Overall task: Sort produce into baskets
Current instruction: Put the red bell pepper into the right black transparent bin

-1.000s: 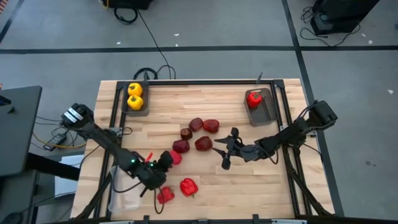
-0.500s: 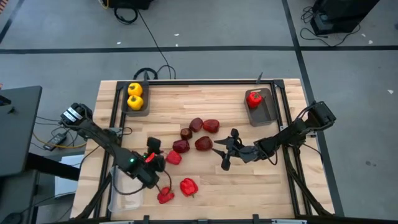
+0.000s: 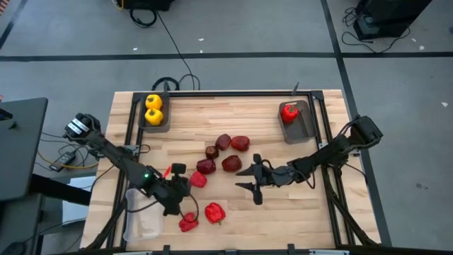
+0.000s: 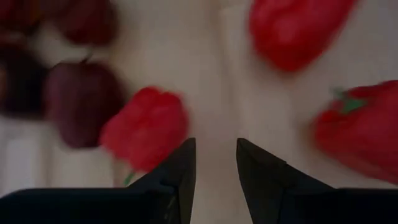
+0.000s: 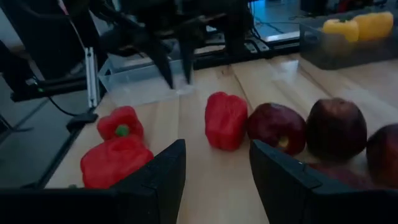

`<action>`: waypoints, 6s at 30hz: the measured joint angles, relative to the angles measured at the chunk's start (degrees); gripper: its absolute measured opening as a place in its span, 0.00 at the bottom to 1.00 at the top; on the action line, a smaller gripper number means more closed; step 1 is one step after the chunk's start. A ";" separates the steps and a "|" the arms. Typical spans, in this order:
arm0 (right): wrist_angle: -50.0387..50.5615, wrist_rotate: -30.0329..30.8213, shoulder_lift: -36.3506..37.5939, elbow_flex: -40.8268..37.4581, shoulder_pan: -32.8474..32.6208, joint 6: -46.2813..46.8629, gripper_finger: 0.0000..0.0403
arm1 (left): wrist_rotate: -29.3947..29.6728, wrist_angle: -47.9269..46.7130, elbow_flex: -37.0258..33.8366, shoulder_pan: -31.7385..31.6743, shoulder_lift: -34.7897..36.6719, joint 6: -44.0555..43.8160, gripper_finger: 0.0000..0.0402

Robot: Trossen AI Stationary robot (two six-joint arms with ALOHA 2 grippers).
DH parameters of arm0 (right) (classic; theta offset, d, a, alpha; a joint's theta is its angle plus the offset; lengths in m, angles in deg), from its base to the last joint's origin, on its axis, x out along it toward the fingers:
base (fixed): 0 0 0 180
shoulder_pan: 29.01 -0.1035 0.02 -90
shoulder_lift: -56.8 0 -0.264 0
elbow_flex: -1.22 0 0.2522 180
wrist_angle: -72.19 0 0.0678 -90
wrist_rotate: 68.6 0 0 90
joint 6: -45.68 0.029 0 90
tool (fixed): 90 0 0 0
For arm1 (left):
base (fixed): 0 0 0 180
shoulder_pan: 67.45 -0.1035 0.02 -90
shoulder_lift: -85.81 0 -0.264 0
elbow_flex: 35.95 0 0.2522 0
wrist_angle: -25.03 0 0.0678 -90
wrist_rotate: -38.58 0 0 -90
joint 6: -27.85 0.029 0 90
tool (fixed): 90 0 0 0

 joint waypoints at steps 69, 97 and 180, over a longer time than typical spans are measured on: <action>35.58 -4.62 -29.14 41.80 -10.87 -62.83 0.37 | 1.21 26.76 -2.69 3.12 -0.36 3.36 0.32; 31.32 -4.48 -32.61 41.84 -8.68 -67.10 0.09 | 1.24 27.59 -2.71 3.16 -0.36 0.30 0.32; 33.44 -8.77 -8.58 14.09 3.04 -14.15 0.56 | -22.04 -2.21 32.47 -7.48 -21.02 -54.93 0.82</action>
